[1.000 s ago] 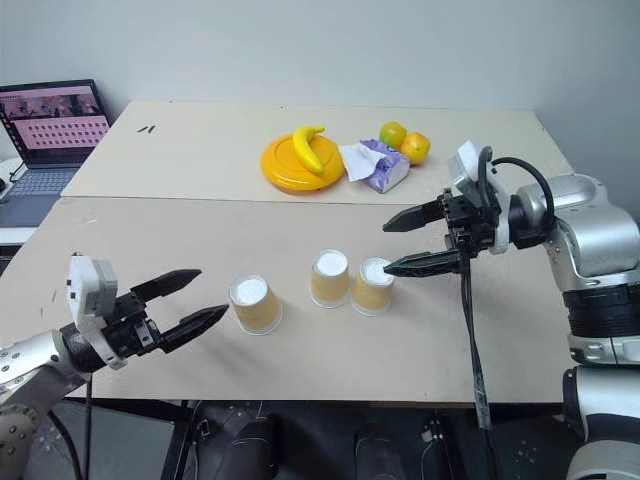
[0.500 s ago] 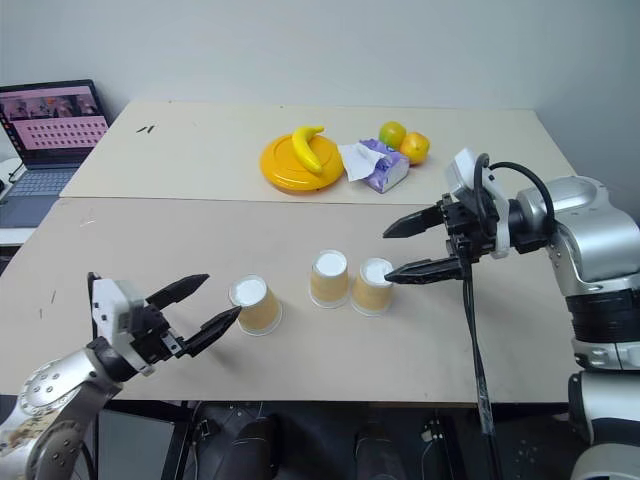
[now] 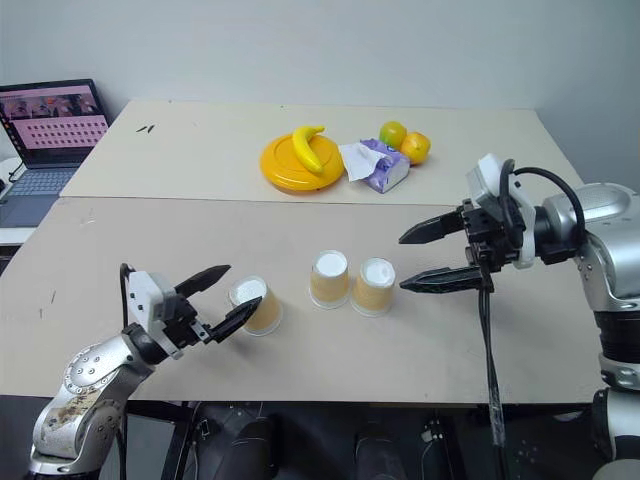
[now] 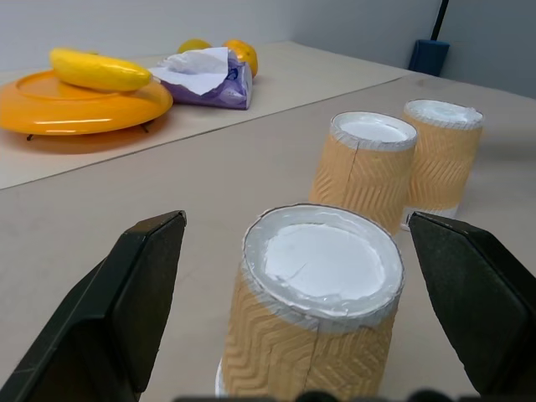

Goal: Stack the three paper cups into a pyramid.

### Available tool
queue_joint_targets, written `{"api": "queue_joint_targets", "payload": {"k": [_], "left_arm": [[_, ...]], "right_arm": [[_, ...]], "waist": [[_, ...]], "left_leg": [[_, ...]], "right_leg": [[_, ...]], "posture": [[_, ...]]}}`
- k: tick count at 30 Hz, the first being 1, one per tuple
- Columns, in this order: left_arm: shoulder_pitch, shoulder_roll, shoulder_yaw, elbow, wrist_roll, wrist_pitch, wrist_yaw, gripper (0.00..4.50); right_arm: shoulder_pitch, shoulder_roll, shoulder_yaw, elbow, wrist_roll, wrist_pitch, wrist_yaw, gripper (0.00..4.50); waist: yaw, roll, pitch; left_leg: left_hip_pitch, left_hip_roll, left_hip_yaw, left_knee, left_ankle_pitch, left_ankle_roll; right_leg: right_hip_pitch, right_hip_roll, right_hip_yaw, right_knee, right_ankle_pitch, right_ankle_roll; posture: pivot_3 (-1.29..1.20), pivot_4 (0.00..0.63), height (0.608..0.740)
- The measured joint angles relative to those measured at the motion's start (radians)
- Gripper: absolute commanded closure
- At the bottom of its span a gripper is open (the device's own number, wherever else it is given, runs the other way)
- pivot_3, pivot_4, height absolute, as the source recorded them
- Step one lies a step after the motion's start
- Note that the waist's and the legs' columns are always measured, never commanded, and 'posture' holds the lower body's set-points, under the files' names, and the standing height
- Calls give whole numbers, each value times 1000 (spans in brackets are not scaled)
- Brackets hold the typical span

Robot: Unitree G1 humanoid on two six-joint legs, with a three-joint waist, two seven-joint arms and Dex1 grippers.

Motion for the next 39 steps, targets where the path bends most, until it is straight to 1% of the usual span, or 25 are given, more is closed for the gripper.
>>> {"api": "queue_joint_targets", "payload": {"k": [8,10,15,18,19,20,24,28,31,34,35,39], "left_arm": [[-18,4,-22,18,11,-13,-9,0],[-20,22,-40,34,40,-23,-16,0],[-37,24,-72,74,75,-30,-23,0],[-54,23,-80,86,84,-45,-30,721],[-58,23,-82,92,85,-48,-31,1015],[-61,22,-84,99,85,-48,-32,1452],[-78,16,-92,104,85,-48,-32,1452],[-138,19,-92,118,83,-43,-32,1452],[-221,25,-83,143,80,-26,-30,1452],[-390,53,-73,203,62,10,-38,1452],[-480,66,-66,225,45,27,-48,1452],[-701,73,-84,295,-1,120,-90,1452]], "right_arm": [[24,-10,-12,-12,17,2,-20,82],[26,-10,-15,-20,19,2,-23,82],[30,-12,-21,-33,26,9,-40,82],[32,-15,-29,-52,28,22,-54,0],[34,-19,-36,-59,29,28,-59,0],[35,-25,-41,-65,32,36,-63,0],[47,-34,-53,-84,49,50,-71,0],[73,-46,-62,-91,58,57,-82,0],[84,-53,-83,-93,63,57,-89,0],[108,-59,-97,-101,65,57,-99,0],[118,-60,-105,-106,66,57,-107,0],[167,-65,-149,-151,79,72,-149,0]], "waist": [[2,0,0],[3,0,0],[5,0,0],[6,0,0],[7,0,0],[7,0,0],[7,0,0],[9,0,0],[10,0,0],[13,0,0],[11,0,0],[11,0,0]], "left_leg": [[0,0,0,0,0,0],[0,0,0,0,0,0],[0,0,0,0,0,0],[0,0,0,0,0,0],[0,0,0,0,0,0],[0,0,0,0,0,0],[0,0,0,0,0,0],[0,0,0,0,0,0],[0,0,0,0,0,0],[-1,0,-1,1,0,0],[-1,0,-1,1,0,0],[-2,-1,-1,0,0,0]], "right_leg": [[0,0,0,0,0,0],[0,0,0,0,0,0],[0,0,0,0,0,0],[0,0,0,-1,0,0],[0,0,0,-1,0,0],[0,0,0,-1,0,0],[0,0,0,0,0,0],[0,0,0,0,0,0],[0,0,0,0,0,0],[0,0,-1,0,0,1],[0,0,-1,-1,0,1],[0,0,-1,-1,0,2]], "posture": [[0,150,732],[0,150,732],[0,150,732],[0,150,732],[0,150,732],[0,150,732],[0,150,732],[0,150,732],[0,150,732],[0,150,732],[0,150,732],[0,150,732]]}}
